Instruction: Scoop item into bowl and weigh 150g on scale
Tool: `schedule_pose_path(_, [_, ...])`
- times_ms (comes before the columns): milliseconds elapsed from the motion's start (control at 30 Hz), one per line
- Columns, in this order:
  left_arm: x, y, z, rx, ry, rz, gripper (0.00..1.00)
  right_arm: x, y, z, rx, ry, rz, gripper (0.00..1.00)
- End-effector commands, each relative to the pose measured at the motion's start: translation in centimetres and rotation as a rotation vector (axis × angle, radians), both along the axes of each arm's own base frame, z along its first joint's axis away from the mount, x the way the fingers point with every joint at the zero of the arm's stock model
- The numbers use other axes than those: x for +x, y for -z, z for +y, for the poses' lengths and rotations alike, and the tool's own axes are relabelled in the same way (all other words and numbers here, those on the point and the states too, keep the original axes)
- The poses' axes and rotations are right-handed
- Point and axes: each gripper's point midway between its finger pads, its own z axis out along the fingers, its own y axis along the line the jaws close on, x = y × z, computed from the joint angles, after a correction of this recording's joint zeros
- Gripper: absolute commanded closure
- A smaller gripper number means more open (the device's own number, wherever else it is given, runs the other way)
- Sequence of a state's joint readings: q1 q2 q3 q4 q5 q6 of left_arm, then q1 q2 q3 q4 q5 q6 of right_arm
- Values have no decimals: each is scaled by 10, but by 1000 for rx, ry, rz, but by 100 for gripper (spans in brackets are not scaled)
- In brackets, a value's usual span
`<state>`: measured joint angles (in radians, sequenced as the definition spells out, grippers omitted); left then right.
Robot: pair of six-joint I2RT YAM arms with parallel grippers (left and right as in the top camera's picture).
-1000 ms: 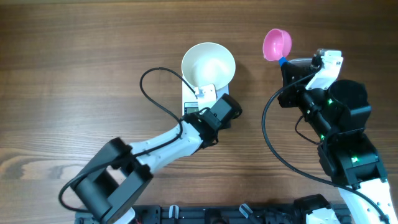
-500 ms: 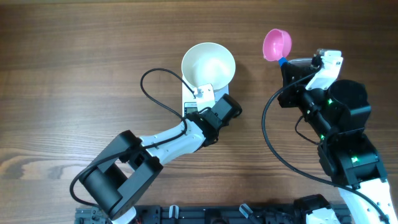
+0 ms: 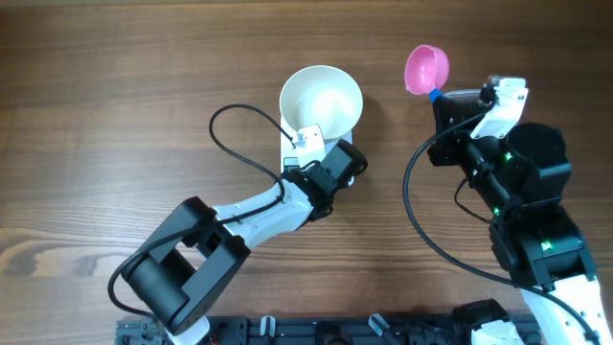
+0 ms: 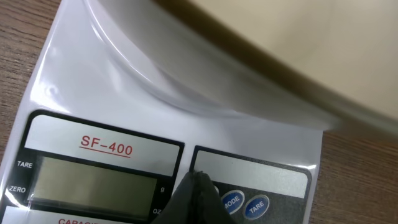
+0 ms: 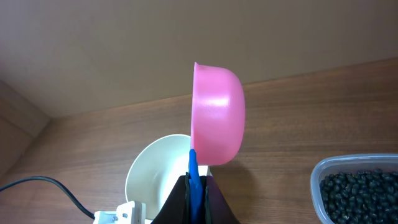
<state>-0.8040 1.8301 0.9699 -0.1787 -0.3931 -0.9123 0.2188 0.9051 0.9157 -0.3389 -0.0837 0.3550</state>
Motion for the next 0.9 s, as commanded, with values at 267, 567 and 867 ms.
schedule_pose_path(267, [-2,10,-3,-15,-1,32,96,2,-10,-4,10,23,-21,96])
schedule_pose_path(567, [-7,13,-5,-26,15,63,96,2,-11,-4,10,23,-23,96])
schedule_pose_path(867, [-12,20,-6,-27,26,93,96,2,-11,-4,-13,16,-30,96])
